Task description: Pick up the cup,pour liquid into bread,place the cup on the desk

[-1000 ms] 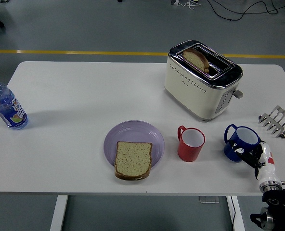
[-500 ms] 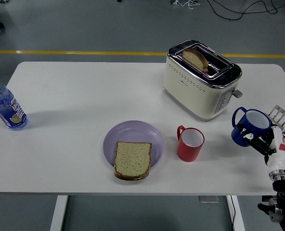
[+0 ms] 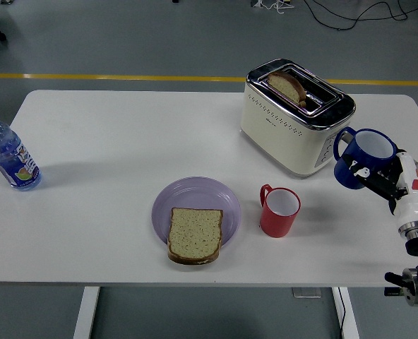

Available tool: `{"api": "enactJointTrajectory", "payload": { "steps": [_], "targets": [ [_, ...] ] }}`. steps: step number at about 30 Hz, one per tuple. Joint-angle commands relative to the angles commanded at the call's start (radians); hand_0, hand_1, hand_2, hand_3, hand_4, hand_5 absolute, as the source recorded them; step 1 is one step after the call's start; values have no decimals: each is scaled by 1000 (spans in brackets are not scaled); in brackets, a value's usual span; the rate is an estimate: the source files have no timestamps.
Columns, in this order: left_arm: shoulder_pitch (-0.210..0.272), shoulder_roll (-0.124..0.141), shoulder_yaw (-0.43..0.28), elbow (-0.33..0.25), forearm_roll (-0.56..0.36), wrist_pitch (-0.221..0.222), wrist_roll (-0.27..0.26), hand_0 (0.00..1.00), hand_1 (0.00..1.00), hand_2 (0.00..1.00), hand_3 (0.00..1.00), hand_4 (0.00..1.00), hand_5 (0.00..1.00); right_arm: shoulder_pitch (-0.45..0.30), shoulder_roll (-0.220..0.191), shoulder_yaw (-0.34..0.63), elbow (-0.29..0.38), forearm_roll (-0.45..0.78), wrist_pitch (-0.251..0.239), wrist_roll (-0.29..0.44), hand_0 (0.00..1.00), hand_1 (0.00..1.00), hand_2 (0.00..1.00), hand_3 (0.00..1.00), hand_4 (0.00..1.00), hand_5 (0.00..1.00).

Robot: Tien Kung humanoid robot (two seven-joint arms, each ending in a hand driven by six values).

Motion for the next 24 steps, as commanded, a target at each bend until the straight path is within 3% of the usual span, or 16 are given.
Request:
{"api": "enactJointTrajectory", "payload": {
  "steps": [9, 17, 24],
  "targets": [
    [-4, 1, -7, 0, 3, -2, 0, 669, 737, 740, 635, 398, 998, 62, -26, -55, 83, -41, 43, -106, 328, 319, 504, 549, 744, 2],
    [-8, 2, -13, -1, 3, -3, 0, 669, 737, 740, 635, 398, 998, 151, -49, -133, 90, -62, 82, -170, 328, 314, 501, 549, 742, 2],
    [-11, 3, -13, -1, 2, -5, 0, 669, 737, 740, 634, 398, 998, 226, -42, -200, 73, -63, 101, -203, 326, 310, 497, 549, 737, 2]
  ]
}}
